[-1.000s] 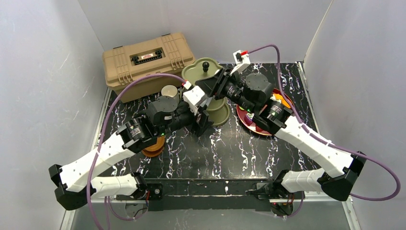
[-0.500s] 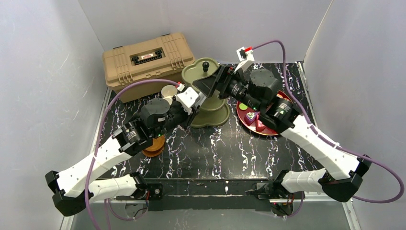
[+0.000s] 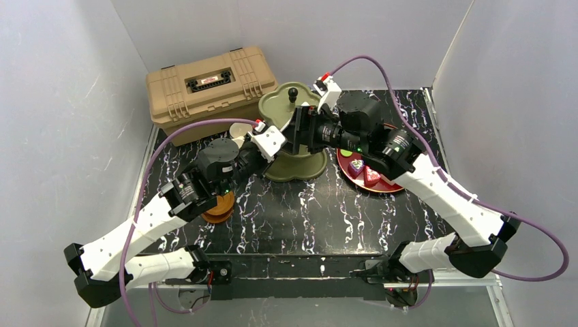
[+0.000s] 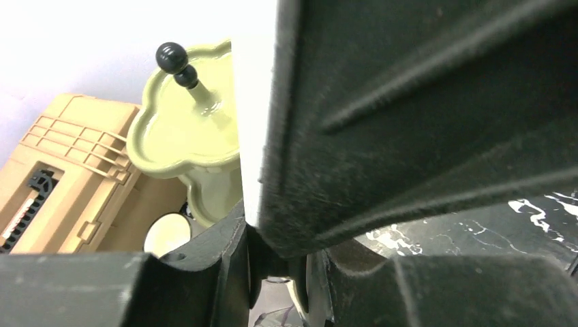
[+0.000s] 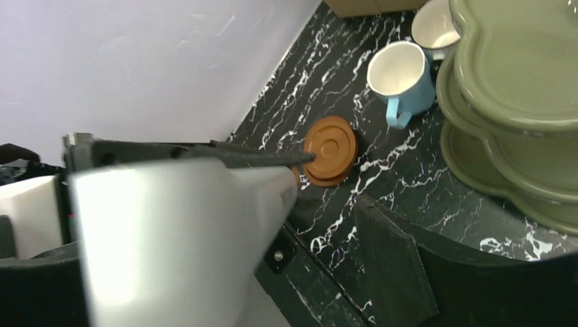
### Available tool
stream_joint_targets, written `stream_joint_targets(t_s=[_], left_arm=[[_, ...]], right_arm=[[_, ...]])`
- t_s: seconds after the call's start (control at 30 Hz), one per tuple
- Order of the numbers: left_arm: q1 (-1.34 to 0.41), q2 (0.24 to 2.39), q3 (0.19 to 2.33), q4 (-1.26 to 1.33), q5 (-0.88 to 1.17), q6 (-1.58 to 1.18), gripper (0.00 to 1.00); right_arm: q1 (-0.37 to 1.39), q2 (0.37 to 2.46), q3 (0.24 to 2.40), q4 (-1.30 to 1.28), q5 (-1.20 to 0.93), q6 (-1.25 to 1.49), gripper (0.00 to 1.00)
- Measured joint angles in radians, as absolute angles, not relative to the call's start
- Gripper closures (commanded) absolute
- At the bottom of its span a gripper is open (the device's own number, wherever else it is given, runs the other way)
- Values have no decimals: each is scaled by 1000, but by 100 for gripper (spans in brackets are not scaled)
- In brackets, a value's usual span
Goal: Serve the afternoon tea
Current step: Adjust the clamp.
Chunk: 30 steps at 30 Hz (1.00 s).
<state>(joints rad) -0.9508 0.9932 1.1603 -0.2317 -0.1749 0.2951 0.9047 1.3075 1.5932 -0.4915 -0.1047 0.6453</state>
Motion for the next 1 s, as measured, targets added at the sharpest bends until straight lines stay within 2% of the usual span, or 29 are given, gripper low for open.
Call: stream_joint_targets(t_s=[0.1, 0.37, 0.5, 0.67, 0.83, 0.9, 1.0], left_arm=[[-944, 994, 1160, -236, -191, 308, 94], [-940, 993, 1160, -234, -176, 316, 94], [-938, 992, 1160, -234, -162, 318, 94], [-937, 992, 1160, -233, -158, 315, 94], [-931, 992, 1160, -244, -169, 315, 93], [-931, 992, 1160, -245, -169, 317, 87], [-931, 990, 1160, -246, -169, 318, 51]], right_arm=[[905, 1322, 1593, -516, -104, 638, 17], [905, 1323, 1594, -505, -88, 622, 16], [905, 1323, 1594, -462, -83, 619, 21], [905, 1331, 1599, -404, -84, 620, 34], [905, 1348, 1607, -385, -94, 619, 52], [905, 1348, 1607, -387, -93, 615, 57], [904, 1348, 1607, -387, -91, 609, 59]])
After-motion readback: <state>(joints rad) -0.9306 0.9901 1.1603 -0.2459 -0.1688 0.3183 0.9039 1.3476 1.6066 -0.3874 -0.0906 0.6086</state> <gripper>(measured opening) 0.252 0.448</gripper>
